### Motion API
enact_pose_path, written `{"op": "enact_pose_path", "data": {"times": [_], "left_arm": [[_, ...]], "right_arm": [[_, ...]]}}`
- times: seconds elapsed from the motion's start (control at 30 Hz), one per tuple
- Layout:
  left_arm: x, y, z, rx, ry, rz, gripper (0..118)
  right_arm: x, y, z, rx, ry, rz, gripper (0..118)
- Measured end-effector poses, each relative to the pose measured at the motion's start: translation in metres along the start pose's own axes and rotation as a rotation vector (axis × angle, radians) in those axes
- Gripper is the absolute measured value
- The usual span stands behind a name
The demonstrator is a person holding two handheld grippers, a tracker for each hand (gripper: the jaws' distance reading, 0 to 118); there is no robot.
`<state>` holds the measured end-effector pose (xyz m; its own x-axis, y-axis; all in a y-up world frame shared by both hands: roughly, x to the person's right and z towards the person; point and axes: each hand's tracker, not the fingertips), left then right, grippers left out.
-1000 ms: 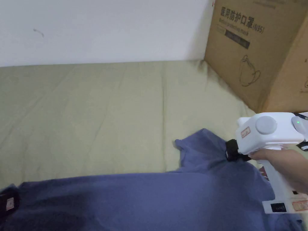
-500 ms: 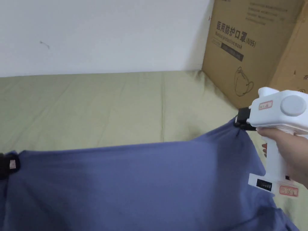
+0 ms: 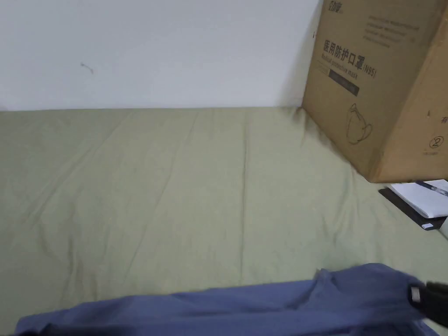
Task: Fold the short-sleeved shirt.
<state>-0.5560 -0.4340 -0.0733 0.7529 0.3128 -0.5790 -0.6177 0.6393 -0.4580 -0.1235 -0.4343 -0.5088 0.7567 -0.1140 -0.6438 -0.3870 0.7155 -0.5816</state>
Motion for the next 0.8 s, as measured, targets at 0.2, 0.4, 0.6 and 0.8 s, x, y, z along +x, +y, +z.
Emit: {"op": "enact_pose_path", "data": {"times": [0.2,0.4,0.6,0.8], "left_arm": [[0.001,-0.032,-0.008,-0.062,0.062,0.013,32],[0.019,-0.008,0.058,0.187,0.101,0.044,116],[0.086,-0.004,0.120,0.626,0.075,-0.047,103],[0.154,-0.025,0.134,0.849,0.242,-0.281,0]], "right_arm": [[0.015,-0.037,-0.009,-0.026,0.003,-0.142,21],[-0.005,-0.009,0.043,0.201,0.019,-0.171,115],[-0.085,0.011,0.130,0.544,0.146,-0.015,106],[-0.160,-0.016,0.165,0.940,0.107,0.116,1]]}}
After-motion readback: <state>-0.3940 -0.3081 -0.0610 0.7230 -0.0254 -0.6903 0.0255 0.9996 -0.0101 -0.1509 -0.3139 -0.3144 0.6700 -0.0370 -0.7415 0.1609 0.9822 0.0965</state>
